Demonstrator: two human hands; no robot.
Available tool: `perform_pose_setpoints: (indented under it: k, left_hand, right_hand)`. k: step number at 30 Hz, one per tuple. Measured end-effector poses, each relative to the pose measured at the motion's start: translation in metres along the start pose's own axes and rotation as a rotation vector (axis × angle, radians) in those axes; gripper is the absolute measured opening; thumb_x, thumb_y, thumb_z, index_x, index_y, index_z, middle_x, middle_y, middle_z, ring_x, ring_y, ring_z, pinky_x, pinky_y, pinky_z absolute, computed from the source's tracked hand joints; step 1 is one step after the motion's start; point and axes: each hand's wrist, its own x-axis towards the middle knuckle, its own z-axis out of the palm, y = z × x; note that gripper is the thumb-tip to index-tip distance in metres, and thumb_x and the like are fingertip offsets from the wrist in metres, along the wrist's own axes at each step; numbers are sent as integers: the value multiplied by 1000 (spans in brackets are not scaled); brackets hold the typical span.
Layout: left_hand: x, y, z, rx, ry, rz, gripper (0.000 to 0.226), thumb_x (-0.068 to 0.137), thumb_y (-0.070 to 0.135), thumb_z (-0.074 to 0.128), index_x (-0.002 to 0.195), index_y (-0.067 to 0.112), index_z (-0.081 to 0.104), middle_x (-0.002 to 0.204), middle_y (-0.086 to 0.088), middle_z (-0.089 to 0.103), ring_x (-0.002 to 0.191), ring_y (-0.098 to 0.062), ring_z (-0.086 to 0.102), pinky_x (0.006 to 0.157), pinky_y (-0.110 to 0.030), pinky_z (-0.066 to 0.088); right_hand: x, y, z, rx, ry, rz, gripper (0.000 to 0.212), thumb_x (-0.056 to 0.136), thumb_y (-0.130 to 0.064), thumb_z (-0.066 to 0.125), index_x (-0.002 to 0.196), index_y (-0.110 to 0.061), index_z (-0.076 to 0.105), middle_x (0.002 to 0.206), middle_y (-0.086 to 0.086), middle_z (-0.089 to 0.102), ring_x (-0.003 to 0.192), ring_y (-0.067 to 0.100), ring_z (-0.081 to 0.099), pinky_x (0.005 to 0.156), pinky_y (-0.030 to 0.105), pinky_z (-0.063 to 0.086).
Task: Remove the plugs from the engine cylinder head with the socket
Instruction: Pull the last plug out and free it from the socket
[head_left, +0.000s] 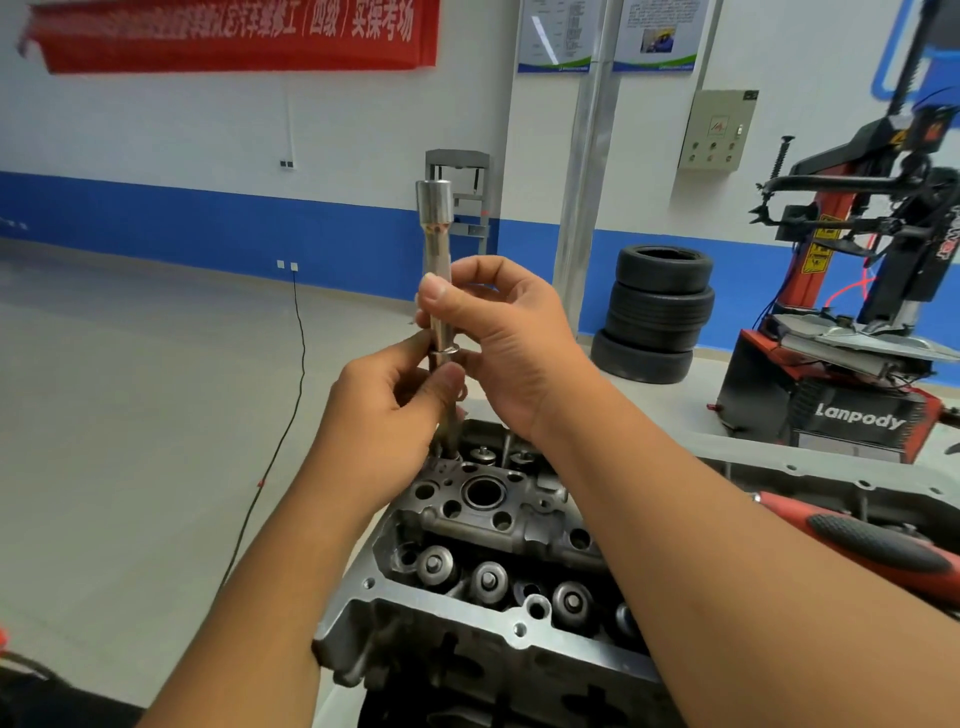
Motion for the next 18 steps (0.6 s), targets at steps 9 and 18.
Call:
perform_pose_setpoints:
  k: [9, 18]
  left_hand:
    - [-1, 2, 0, -94, 92, 35, 38, 96, 3, 70, 106, 40, 73, 87, 6, 80, 78, -13, 79, 66, -14, 57]
    - [-3, 7, 4, -141, 21, -2, 33, 106, 11, 57, 105, 39, 74, 94, 7, 81, 85, -12, 78, 67, -14, 57]
  right_hand:
    - [1, -1, -2, 25, -140, 70, 7, 98, -19, 70, 101, -16, 65, 98, 9, 78, 91, 21, 74, 79, 40, 59]
    - [2, 0, -4, -120, -93, 73, 18, 99, -32, 69, 97, -14, 73, 104, 3, 78, 93, 18, 72, 82, 42, 55]
